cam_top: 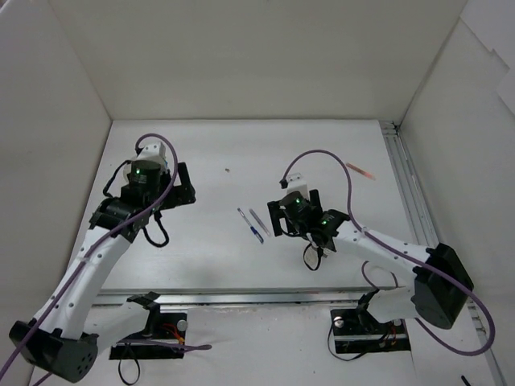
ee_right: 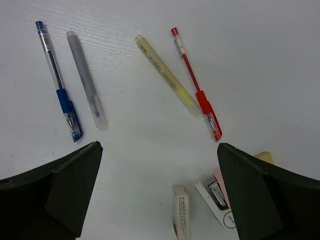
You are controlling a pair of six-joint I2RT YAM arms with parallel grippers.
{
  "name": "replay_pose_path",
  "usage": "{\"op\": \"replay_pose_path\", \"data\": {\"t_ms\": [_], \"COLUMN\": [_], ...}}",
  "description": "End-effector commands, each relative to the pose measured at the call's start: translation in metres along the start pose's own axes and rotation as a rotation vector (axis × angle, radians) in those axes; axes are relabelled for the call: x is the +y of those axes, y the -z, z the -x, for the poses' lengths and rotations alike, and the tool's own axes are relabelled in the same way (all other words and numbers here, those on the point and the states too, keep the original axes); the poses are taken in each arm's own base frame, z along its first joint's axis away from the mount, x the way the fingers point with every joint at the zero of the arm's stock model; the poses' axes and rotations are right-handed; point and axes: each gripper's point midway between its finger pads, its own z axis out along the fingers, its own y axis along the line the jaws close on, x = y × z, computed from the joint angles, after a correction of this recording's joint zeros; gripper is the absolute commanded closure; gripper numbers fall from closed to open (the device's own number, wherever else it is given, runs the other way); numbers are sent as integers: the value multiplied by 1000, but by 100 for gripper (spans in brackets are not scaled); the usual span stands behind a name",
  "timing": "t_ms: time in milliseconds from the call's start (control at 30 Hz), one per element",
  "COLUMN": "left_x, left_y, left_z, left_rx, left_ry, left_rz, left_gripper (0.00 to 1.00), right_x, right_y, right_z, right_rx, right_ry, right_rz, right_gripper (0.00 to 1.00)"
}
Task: Sort the stationery into containers
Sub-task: Pick up the pen from the center of the board.
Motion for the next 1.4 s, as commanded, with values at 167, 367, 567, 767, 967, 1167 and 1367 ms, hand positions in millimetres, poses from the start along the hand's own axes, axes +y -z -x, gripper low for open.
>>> {"op": "replay_pose_path", "data": {"t_ms": [167, 367, 567, 767, 967, 1167, 1367], "left_x": [-25, -25, -39, -40, -40, -41, -75], "left_y": [17, 6, 1, -3, -3, -7, -7], "left_z": [-27, -45, -53, -53, -52, -51, -65], "left_rx": [-98, -49, -2, 1, 0, 8, 14], "left_ry": [14, 0, -35, -49, -57, -80, -245], "left_rz": [-190, -183, -235, -223, -219, -220, -388], "left_gripper": [0, 1, 1, 1, 1, 1, 0], "right_x": [45, 59, 67, 72, 70, 79, 82], "right_y": [-31, -52, -62, -83, -88, -78, -35], "right_z": [24, 3, -34, -45, -48, -48, -21], "right_rx": [-6, 73, 177, 221, 216, 223, 235], "right_ry": [41, 60, 132, 174, 147, 139, 71], "right_rz": [76, 104, 167, 152, 154, 241, 323], "right_gripper": [2, 12, 17, 31, 64, 94, 100]}}
